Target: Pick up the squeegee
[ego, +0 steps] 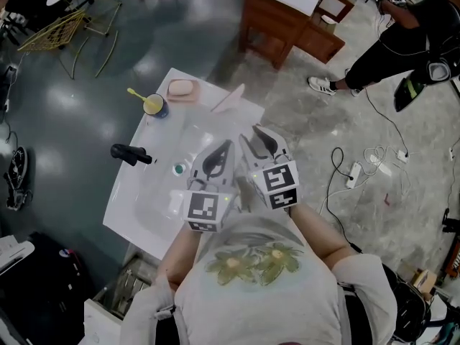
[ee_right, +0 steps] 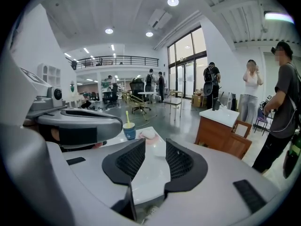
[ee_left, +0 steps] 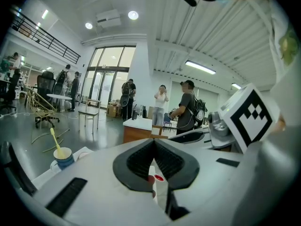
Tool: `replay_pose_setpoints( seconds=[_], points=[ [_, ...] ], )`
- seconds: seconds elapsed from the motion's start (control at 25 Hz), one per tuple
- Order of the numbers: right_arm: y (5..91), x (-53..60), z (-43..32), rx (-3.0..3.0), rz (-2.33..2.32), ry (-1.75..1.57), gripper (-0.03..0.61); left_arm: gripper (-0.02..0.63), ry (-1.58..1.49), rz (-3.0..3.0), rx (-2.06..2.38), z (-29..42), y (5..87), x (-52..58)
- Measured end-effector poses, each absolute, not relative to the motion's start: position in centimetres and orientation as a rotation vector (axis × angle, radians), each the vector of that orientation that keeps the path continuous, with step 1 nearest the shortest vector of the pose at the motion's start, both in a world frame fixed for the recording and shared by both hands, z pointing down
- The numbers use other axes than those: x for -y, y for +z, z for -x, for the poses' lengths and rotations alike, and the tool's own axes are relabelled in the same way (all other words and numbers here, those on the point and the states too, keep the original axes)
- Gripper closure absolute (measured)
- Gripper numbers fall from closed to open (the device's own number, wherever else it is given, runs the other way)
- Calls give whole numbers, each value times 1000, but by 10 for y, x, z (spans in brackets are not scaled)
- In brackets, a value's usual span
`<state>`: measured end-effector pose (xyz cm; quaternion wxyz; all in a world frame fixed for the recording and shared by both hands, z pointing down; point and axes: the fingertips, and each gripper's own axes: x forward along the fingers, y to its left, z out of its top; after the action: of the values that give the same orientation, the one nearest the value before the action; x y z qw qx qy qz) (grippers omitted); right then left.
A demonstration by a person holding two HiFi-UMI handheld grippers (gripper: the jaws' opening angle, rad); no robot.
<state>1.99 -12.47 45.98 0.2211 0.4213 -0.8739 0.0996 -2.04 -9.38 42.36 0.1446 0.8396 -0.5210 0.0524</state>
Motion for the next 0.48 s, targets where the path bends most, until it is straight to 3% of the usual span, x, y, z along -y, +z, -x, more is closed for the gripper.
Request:
replay_pose_setpoints(
  seconds=[0.48],
  points=[
    [502,154,-17,2363,-1064,305,449,604,191,-2356,1513,29,452,118]
  ],
)
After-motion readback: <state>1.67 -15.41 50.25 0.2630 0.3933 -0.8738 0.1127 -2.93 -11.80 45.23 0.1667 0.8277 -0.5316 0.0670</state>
